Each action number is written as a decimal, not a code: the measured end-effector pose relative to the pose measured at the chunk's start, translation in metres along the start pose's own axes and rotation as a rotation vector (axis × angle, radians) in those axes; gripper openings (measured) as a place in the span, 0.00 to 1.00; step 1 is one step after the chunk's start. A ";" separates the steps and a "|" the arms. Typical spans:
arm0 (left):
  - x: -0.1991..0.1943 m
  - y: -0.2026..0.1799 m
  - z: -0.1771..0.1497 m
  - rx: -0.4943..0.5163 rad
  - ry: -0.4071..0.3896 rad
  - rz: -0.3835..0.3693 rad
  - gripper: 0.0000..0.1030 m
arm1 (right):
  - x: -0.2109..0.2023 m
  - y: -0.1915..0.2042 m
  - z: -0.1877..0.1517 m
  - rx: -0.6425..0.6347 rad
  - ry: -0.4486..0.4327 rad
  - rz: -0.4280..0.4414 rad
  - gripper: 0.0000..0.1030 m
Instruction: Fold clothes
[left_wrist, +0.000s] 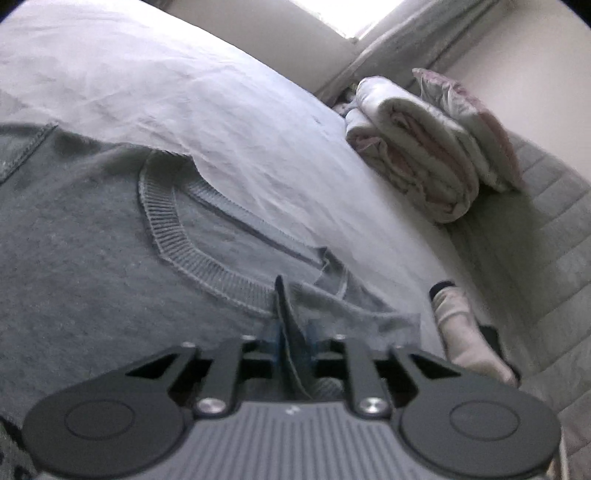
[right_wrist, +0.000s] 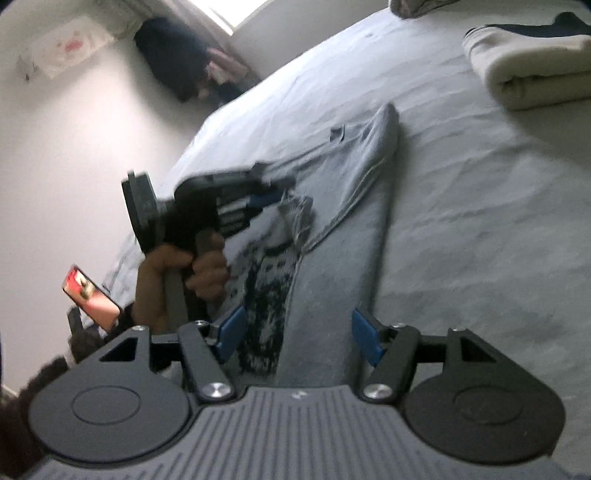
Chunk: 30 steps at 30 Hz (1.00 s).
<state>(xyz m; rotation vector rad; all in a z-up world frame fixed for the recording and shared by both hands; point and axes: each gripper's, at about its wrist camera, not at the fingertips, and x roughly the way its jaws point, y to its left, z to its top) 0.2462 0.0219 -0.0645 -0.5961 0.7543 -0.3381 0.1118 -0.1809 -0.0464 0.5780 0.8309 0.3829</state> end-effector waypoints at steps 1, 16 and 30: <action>0.001 0.001 0.001 -0.009 -0.006 -0.007 0.38 | 0.002 0.001 -0.001 -0.008 0.007 -0.010 0.66; -0.012 -0.025 -0.001 0.166 -0.156 0.099 0.01 | 0.014 0.028 -0.016 -0.224 0.025 0.024 0.61; -0.035 -0.007 0.007 0.089 -0.037 0.220 0.39 | 0.009 0.018 -0.011 -0.279 0.050 0.037 0.43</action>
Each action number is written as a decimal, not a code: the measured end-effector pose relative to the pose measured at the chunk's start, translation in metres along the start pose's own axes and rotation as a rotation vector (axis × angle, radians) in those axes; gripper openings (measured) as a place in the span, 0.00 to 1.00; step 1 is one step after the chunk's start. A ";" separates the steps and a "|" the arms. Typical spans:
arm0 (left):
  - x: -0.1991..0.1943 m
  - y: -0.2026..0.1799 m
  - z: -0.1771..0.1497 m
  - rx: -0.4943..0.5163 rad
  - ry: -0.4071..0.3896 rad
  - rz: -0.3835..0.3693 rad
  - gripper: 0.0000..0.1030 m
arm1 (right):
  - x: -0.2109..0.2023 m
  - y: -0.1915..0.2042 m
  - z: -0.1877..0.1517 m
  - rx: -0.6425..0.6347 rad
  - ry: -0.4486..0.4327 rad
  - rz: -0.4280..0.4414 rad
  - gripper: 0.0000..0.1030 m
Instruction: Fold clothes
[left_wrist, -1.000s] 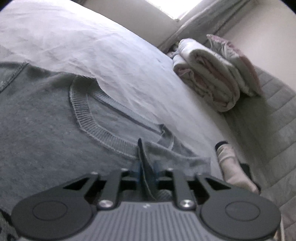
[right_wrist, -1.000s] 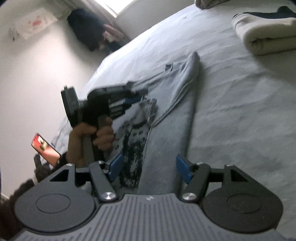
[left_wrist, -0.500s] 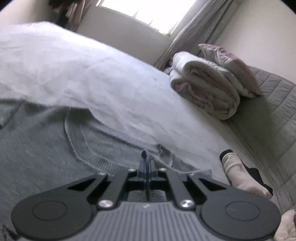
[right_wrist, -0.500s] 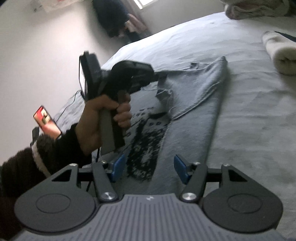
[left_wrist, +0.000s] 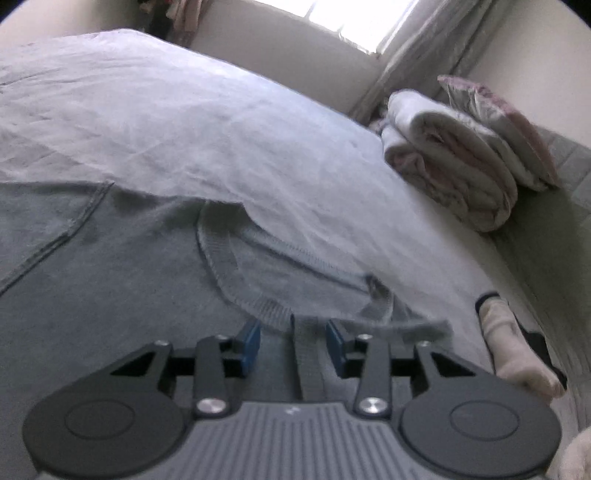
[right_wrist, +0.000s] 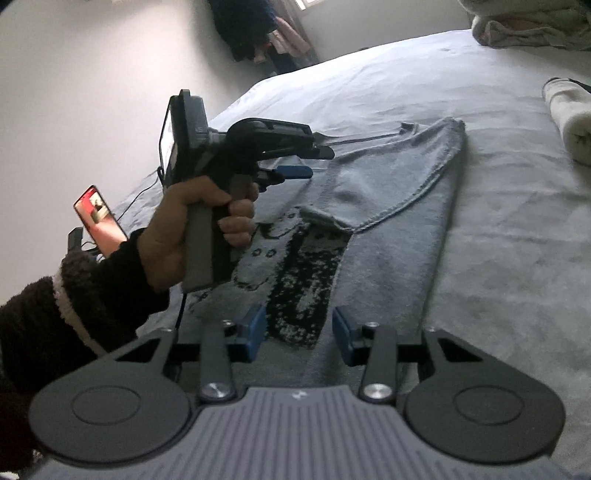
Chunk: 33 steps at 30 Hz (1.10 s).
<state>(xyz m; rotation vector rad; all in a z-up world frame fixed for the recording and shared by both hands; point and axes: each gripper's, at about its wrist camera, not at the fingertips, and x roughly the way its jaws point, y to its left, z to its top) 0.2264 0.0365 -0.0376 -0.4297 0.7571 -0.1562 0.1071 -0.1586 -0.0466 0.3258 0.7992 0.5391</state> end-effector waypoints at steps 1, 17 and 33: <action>-0.004 0.000 -0.003 -0.005 0.023 0.001 0.39 | 0.001 0.001 0.000 -0.004 0.011 0.001 0.43; -0.079 -0.014 -0.090 0.067 0.210 -0.148 0.37 | -0.023 0.036 -0.038 -0.063 0.177 0.085 0.40; -0.128 -0.031 -0.155 0.138 0.264 -0.216 0.37 | -0.051 0.054 -0.100 -0.156 0.216 -0.011 0.39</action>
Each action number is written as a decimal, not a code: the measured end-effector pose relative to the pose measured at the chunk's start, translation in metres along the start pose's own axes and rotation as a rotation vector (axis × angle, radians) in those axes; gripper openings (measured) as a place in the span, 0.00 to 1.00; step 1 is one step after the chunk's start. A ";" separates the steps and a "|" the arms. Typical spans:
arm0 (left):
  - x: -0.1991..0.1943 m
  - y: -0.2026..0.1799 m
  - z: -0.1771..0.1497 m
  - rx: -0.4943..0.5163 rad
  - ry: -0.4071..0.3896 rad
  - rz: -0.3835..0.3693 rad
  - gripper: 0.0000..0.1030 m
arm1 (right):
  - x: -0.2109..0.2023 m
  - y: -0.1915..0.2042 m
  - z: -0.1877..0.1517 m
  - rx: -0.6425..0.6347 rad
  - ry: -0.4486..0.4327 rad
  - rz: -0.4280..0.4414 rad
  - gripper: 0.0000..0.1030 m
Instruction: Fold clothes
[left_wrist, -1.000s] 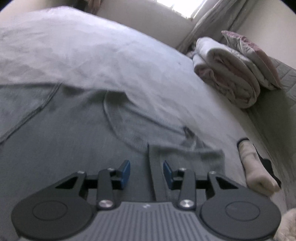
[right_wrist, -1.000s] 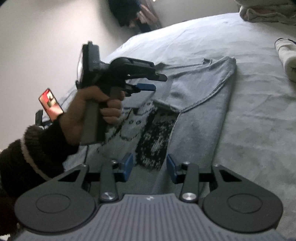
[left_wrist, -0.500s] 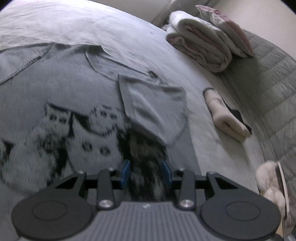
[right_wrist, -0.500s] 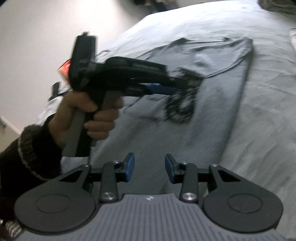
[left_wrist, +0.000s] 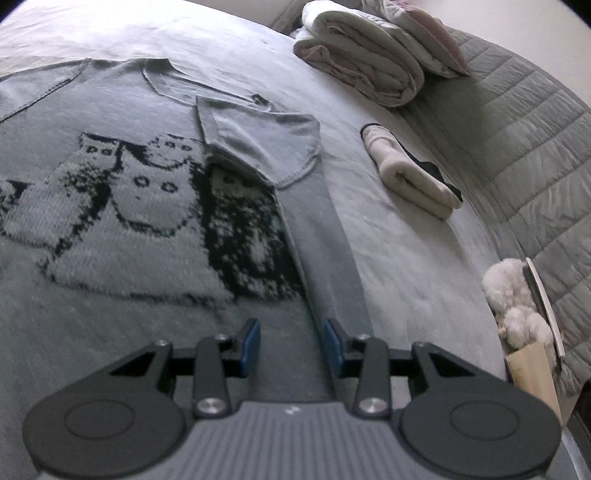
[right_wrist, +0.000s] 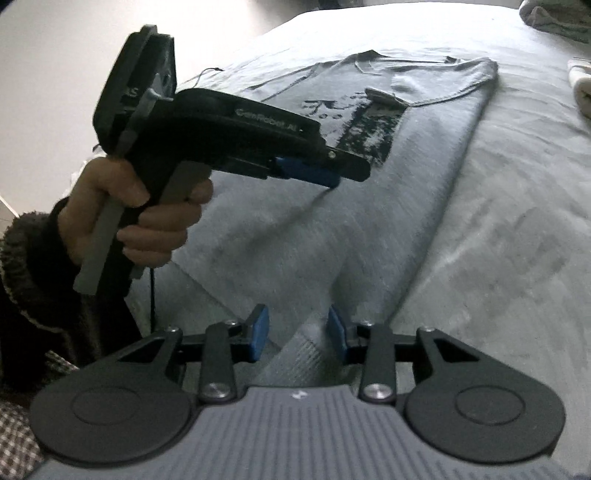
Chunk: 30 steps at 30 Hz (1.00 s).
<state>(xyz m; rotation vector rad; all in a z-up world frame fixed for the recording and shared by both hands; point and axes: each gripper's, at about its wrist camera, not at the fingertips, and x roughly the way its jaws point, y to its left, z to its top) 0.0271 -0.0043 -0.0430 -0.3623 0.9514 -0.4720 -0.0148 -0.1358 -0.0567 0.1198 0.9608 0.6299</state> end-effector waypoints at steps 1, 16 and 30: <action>0.001 -0.002 -0.002 0.000 0.001 -0.005 0.37 | 0.000 0.001 -0.003 -0.003 -0.001 -0.007 0.39; 0.005 0.010 -0.007 -0.130 -0.032 -0.076 0.40 | -0.035 -0.048 -0.019 0.286 -0.168 0.181 0.09; 0.012 0.012 -0.010 -0.231 -0.063 -0.159 0.03 | -0.039 -0.056 -0.022 0.346 -0.129 0.242 0.17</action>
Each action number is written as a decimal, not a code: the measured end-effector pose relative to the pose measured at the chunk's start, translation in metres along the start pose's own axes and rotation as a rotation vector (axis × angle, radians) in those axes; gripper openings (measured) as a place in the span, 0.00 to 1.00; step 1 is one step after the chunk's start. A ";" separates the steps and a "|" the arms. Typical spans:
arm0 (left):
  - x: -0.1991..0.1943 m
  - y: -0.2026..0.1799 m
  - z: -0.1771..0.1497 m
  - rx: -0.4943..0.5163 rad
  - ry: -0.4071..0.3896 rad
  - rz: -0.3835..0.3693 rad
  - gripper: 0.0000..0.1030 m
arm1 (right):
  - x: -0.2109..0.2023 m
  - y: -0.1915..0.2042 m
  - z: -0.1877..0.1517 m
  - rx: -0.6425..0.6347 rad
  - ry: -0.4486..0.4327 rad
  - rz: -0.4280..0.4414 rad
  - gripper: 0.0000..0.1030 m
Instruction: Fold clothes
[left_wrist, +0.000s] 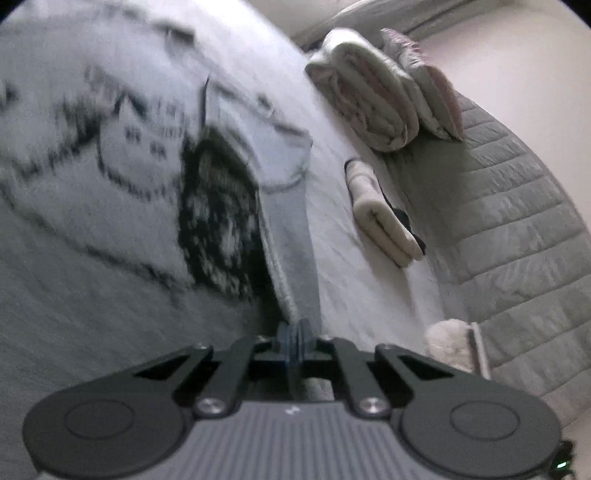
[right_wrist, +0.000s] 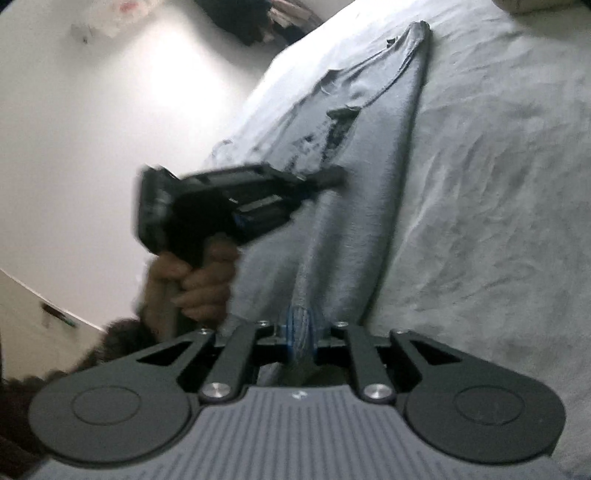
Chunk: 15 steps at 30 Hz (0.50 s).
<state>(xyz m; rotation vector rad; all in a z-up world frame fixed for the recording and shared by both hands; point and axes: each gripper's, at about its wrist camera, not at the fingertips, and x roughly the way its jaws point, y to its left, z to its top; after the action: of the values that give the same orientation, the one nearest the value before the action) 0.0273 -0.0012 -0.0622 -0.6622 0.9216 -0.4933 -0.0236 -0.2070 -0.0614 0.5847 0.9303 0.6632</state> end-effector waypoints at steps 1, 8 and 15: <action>-0.002 -0.003 0.000 0.023 -0.008 0.023 0.03 | 0.000 0.004 -0.001 -0.029 0.001 -0.033 0.17; -0.002 -0.003 0.002 0.058 0.009 0.073 0.06 | -0.002 0.044 -0.009 -0.261 -0.024 -0.095 0.42; -0.004 0.004 -0.005 0.054 0.023 0.065 0.12 | 0.027 0.075 -0.033 -0.498 0.093 -0.199 0.43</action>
<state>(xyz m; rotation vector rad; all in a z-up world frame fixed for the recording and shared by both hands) 0.0218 0.0025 -0.0650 -0.5764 0.9455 -0.4669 -0.0595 -0.1323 -0.0382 0.0189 0.8541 0.7130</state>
